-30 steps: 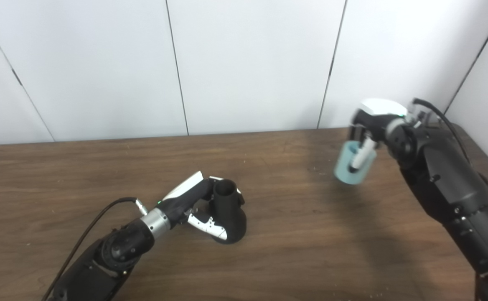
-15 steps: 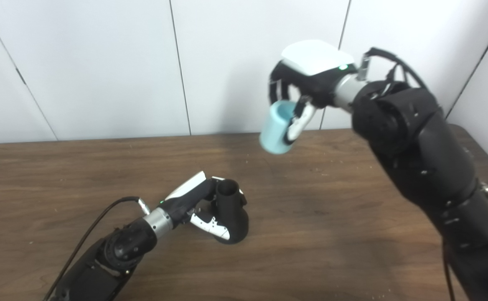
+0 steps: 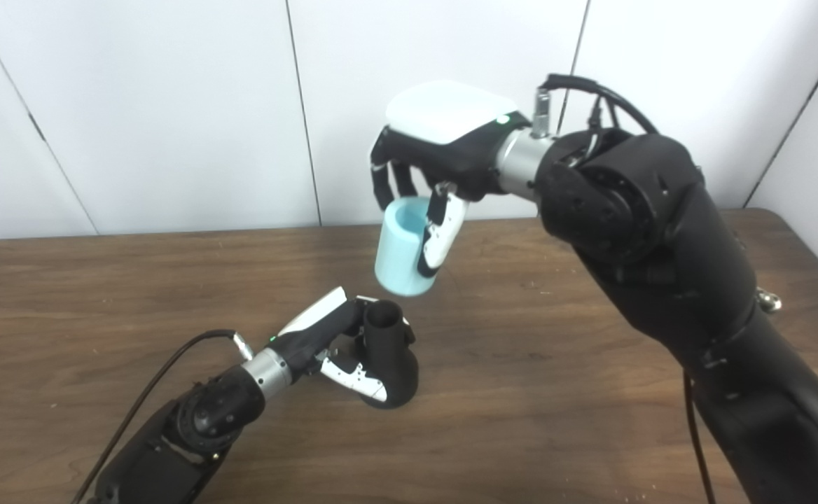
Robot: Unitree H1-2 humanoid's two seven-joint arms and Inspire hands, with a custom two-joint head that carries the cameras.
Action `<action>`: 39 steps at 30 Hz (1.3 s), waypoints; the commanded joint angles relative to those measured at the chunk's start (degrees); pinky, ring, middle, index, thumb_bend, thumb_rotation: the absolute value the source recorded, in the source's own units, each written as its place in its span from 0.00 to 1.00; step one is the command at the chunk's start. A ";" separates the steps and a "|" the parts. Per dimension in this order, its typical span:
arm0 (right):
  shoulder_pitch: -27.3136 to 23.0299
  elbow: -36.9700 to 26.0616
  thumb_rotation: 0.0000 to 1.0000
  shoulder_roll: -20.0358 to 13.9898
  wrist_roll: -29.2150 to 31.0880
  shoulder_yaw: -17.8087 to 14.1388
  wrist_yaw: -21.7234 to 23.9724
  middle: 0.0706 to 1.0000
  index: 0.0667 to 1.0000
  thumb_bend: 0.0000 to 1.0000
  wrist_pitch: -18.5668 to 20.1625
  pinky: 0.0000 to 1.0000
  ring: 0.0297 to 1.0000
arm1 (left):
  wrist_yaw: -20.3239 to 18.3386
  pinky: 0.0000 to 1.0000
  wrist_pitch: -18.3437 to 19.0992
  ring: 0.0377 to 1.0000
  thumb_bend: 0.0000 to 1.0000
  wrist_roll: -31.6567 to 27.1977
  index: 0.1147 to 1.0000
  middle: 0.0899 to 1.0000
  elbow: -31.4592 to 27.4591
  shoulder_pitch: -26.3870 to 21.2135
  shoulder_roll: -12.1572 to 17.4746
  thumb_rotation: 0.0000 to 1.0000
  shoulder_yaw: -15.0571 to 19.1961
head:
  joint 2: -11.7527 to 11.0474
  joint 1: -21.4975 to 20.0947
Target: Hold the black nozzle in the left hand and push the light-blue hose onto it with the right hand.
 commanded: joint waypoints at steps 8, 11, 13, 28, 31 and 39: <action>-3.77 -1.41 0.00 0.32 0.30 -0.22 3.06 0.42 0.45 0.53 0.48 0.11 0.17 | -4.97 0.43 6.20 0.49 0.51 3.65 0.43 0.52 2.92 4.09 0.65 0.08 -2.87 | 0.34 -0.07; -4.13 -1.26 0.00 0.51 0.54 0.07 3.75 0.43 0.44 0.53 0.29 0.09 0.15 | -4.98 0.43 6.30 0.49 0.51 3.77 0.43 0.52 2.67 4.08 0.63 0.08 -2.98 | 0.28 0.22; -4.50 -1.16 0.00 0.78 0.27 0.57 4.35 0.36 0.47 0.52 0.58 0.09 0.17 | -4.92 0.43 6.20 0.49 0.51 3.95 0.43 0.51 2.56 4.04 0.64 0.08 -3.12 | 0.28 0.22; -0.08 -0.22 0.00 3.93 1.92 -0.77 -1.10 0.40 0.48 0.52 0.51 0.18 0.26 | -5.07 0.43 5.55 0.50 0.51 4.84 0.43 0.51 2.45 3.77 0.91 0.08 -3.37 | 0.47 0.54; 1.16 0.42 0.00 4.60 2.53 -1.64 -4.27 0.39 0.48 0.52 -1.27 0.18 0.26 | -5.08 0.43 5.29 0.50 0.51 4.83 0.43 0.51 2.63 3.74 1.04 0.08 -3.34 | 0.41 0.48; 3.28 -0.23 0.00 6.17 -1.07 -0.61 -7.43 0.37 0.48 0.52 -0.18 0.17 0.24 | -5.30 0.42 5.57 0.49 0.51 4.55 0.43 0.51 2.45 3.84 1.09 0.08 -3.24 | 0.43 0.50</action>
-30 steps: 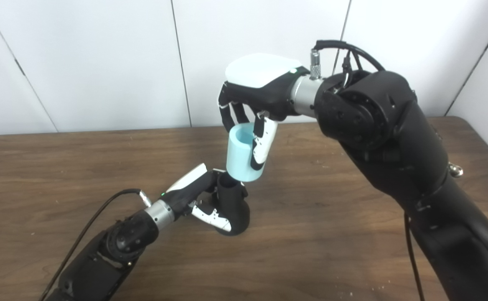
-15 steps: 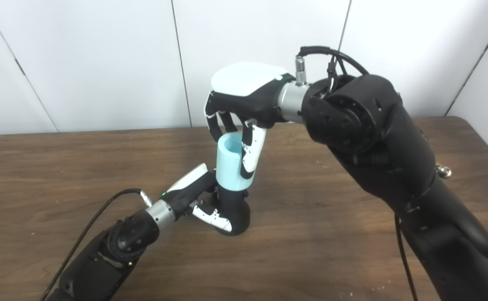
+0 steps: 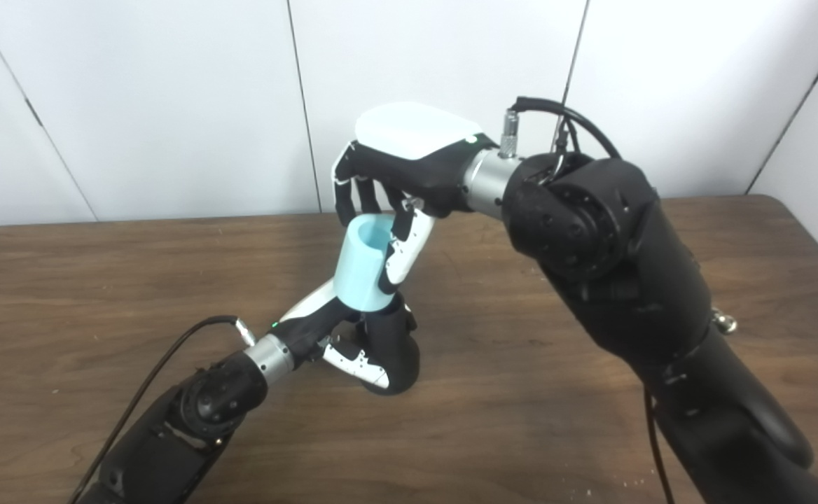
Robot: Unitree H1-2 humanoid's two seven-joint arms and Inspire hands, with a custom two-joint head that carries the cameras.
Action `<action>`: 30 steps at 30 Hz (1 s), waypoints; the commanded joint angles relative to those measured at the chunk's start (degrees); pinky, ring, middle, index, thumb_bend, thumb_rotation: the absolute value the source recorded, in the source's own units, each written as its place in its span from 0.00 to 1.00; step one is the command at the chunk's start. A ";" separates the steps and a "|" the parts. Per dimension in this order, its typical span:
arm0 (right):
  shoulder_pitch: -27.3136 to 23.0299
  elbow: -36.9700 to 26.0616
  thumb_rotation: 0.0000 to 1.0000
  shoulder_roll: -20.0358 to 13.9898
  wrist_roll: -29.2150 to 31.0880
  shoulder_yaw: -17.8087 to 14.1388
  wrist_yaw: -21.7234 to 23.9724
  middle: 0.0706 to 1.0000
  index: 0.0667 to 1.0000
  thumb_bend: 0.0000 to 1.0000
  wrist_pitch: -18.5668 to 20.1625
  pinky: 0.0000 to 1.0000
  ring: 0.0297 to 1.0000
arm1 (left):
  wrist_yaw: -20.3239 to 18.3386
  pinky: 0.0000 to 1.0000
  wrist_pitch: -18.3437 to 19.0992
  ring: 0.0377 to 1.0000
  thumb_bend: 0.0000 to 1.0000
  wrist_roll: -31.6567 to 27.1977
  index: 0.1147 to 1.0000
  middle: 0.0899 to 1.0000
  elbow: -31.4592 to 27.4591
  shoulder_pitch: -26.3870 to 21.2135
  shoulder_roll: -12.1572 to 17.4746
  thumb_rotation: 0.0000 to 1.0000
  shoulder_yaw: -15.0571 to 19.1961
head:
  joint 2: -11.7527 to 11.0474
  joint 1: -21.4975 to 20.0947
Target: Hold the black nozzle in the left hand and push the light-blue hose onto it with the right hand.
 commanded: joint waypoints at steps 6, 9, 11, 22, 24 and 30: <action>-0.14 -0.94 0.00 0.48 -3.44 0.09 -1.47 0.39 0.48 0.52 -0.30 0.19 0.26 | -5.50 0.42 4.95 0.49 0.51 3.17 0.43 0.51 2.71 3.93 1.23 0.08 -3.09 | 0.25 -0.09; -0.16 -0.66 0.00 0.26 -3.91 0.46 -0.40 0.39 0.49 0.52 -0.29 0.21 0.28 | -5.69 0.42 5.45 0.49 0.51 2.96 0.43 0.51 2.66 4.00 1.03 0.08 -3.17 | 0.25 -0.09; -0.48 -0.56 0.00 0.02 -3.96 0.42 -0.01 0.38 0.49 0.52 -0.29 0.21 0.26 | -5.85 0.42 5.63 0.48 0.51 2.71 0.43 0.51 2.59 4.06 1.04 0.08 -3.14 | 0.37 -0.33; -4.05 -1.22 0.00 -0.74 -5.94 0.87 6.31 0.43 0.45 0.53 1.44 0.11 0.18 | -6.21 0.41 5.89 0.47 0.51 2.28 0.43 0.50 2.62 4.16 0.98 0.08 -2.92 | 0.41 -0.43; -4.83 -1.25 0.00 -0.75 -6.07 0.74 7.52 0.43 0.45 0.53 1.58 0.11 0.17 | -6.21 0.40 5.89 0.47 0.51 2.28 0.43 0.50 2.66 4.17 1.01 0.08 -2.87 | 0.41 -0.43; -7.15 -1.04 0.00 -0.30 -8.22 1.31 11.01 0.43 0.44 0.53 1.96 0.08 0.15 | -6.12 0.41 5.64 0.47 0.51 2.50 0.43 0.50 2.90 4.01 0.81 0.08 -3.04 | 0.41 -0.38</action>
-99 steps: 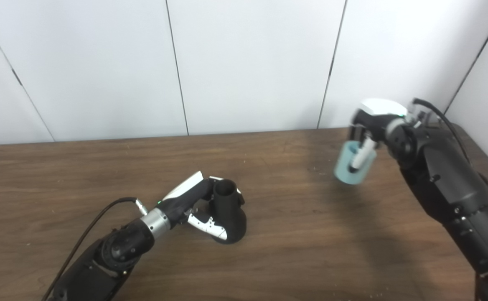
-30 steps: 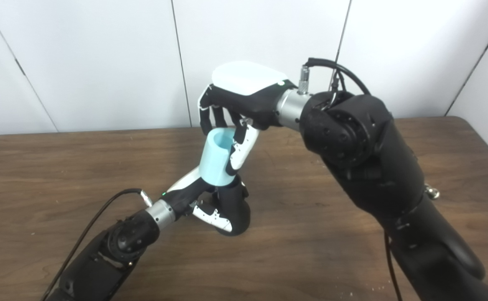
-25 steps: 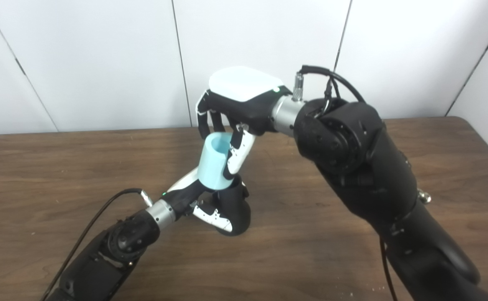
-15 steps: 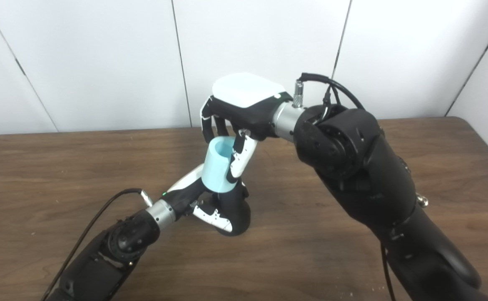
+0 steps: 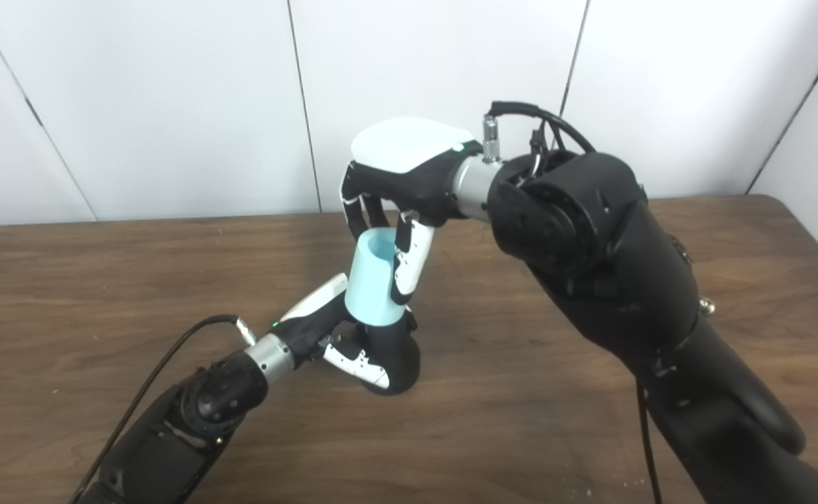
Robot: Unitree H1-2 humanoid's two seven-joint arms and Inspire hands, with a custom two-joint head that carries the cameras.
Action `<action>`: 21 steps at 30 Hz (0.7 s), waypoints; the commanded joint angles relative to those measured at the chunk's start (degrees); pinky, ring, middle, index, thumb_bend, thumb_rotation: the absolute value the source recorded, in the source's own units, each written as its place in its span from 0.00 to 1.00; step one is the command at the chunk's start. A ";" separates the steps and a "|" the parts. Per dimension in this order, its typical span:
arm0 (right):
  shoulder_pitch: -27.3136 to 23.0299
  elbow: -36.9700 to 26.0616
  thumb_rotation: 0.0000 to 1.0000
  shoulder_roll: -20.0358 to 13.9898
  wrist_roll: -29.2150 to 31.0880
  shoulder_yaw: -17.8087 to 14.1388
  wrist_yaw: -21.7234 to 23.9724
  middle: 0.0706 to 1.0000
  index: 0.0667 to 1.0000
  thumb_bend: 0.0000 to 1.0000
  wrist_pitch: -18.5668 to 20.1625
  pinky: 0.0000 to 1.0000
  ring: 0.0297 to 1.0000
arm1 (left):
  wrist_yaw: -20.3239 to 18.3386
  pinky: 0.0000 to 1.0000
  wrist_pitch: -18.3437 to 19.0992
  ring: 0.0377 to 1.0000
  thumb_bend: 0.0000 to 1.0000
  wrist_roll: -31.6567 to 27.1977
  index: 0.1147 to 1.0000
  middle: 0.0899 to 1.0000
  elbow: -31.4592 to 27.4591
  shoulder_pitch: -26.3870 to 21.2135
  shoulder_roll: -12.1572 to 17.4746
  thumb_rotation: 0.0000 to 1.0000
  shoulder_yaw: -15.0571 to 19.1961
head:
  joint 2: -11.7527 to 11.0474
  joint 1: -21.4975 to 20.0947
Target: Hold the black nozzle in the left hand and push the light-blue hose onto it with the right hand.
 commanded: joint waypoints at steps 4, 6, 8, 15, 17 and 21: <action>-5.41 -1.18 0.00 0.29 -3.81 -0.34 3.29 0.43 0.44 0.53 1.09 0.07 0.14 | -5.38 0.40 4.44 0.46 0.51 2.76 0.43 0.49 3.52 4.09 0.76 0.08 -3.19 | 0.12 -0.08; -5.36 -1.04 0.00 0.27 -3.24 -0.51 2.50 0.43 0.44 0.53 0.83 0.07 0.13 | -5.31 0.39 4.35 0.45 0.51 2.67 0.43 0.48 3.80 4.10 0.72 0.08 -3.12 | 0.12 -0.08; -5.01 -0.86 0.00 0.35 -2.21 -0.96 1.16 0.43 0.44 0.53 0.44 0.07 0.13 | -5.31 0.37 4.49 0.43 0.51 2.50 0.43 0.47 3.93 4.16 0.65 0.08 -3.01 | 0.10 0.02; -3.05 -0.65 0.00 1.10 1.57 -3.08 -4.83 0.37 0.47 0.52 -2.18 0.10 0.16 | -5.44 0.35 5.08 0.41 0.51 2.63 0.43 0.45 3.77 4.23 0.59 0.08 -3.08 | 0.14 -0.06; -2.82 -0.67 0.00 1.21 1.65 -3.16 -5.35 0.36 0.48 0.52 -2.37 0.11 0.17 | -5.48 0.35 5.12 0.41 0.51 2.65 0.43 0.45 3.76 4.20 0.62 0.08 -3.10 | 0.21 -0.04; -2.78 -0.74 0.00 1.19 1.72 -3.03 -5.05 0.35 0.48 0.52 -2.18 0.11 0.18 | -5.53 0.35 5.06 0.41 0.51 2.57 0.43 0.45 3.69 4.14 0.62 0.08 -3.06 | 0.26 -0.09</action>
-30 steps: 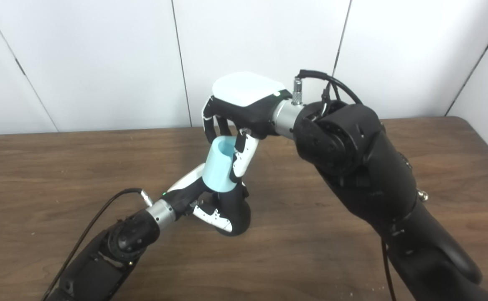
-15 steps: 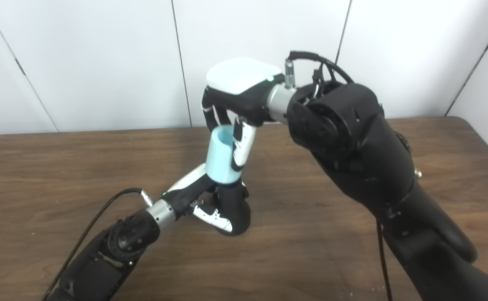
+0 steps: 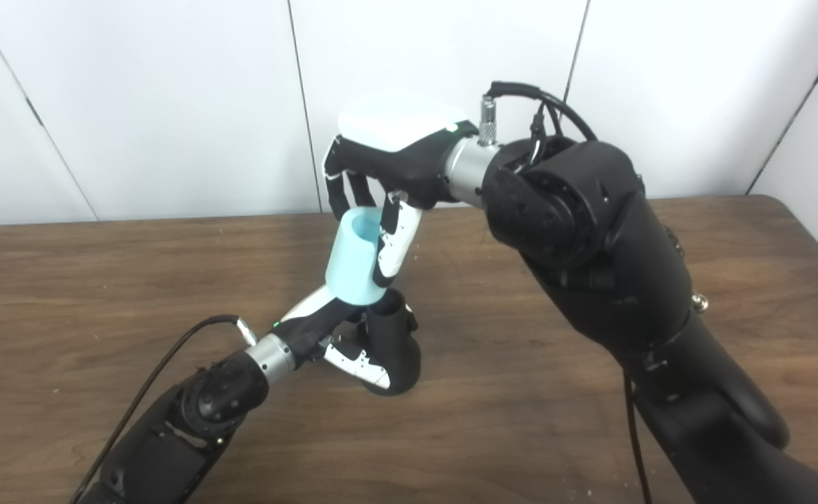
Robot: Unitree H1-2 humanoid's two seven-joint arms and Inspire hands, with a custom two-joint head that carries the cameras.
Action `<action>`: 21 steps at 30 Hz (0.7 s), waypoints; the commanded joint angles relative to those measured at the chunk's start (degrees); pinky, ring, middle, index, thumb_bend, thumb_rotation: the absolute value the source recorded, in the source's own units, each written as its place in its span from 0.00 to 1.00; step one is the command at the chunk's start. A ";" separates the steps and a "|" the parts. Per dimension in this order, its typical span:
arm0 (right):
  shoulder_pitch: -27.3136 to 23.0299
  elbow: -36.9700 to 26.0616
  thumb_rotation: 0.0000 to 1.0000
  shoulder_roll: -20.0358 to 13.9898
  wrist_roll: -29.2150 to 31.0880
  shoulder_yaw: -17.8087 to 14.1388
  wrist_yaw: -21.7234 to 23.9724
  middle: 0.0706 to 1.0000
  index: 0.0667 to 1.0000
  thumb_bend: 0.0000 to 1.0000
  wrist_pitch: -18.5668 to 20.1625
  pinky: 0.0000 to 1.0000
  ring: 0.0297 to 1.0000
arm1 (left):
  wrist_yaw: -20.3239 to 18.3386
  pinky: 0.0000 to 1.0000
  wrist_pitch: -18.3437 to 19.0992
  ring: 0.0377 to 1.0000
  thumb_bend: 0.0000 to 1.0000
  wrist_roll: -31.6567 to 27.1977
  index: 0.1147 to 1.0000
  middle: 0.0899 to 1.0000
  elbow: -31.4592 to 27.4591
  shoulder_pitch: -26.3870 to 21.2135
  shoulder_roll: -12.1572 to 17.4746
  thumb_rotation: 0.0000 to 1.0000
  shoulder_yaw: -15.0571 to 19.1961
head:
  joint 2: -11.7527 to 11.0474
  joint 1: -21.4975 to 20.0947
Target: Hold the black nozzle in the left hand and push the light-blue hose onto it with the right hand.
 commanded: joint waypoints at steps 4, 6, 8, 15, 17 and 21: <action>-3.75 -0.38 0.00 -1.20 -0.10 -0.57 0.78 0.43 0.45 0.53 0.16 0.10 0.16 | -5.49 0.34 5.13 0.40 0.51 2.73 0.43 0.44 3.58 4.17 0.68 0.08 -3.17 | 0.00 -0.09; -4.43 -0.18 0.00 -1.69 -0.73 -0.11 2.13 0.43 0.44 0.53 0.32 0.10 0.16 | -5.48 0.34 5.16 0.40 0.51 2.76 0.43 0.44 3.60 4.17 0.66 0.08 -3.20 | 0.00 -0.09; -5.06 -0.01 0.00 -2.19 -1.17 0.28 3.33 0.43 0.45 0.53 0.15 0.09 0.15 | -5.48 0.33 5.15 0.39 0.51 2.72 0.43 0.43 3.71 4.15 0.67 0.07 -3.17 | 0.00 -0.09; -6.07 0.11 0.00 -3.17 -1.90 1.53 4.25 0.43 0.45 0.53 -0.60 0.07 0.14 | -5.61 0.33 5.67 0.39 0.51 2.59 0.43 0.43 3.58 4.17 0.61 0.08 -3.08 | 0.24 -0.14; -6.20 0.08 0.00 -3.11 -2.40 1.79 4.34 0.43 0.45 0.53 -0.49 0.07 0.14 | -5.63 0.33 5.76 0.39 0.51 2.58 0.43 0.43 3.48 4.19 0.59 0.08 -3.09 | 0.24 -0.14; -6.51 0.06 0.00 -3.05 -3.92 2.41 4.97 0.43 0.45 0.53 -0.08 0.07 0.14 | -5.64 0.33 5.87 0.39 0.51 2.64 0.43 0.43 3.39 4.24 0.58 0.08 -3.13 | 0.26 -0.17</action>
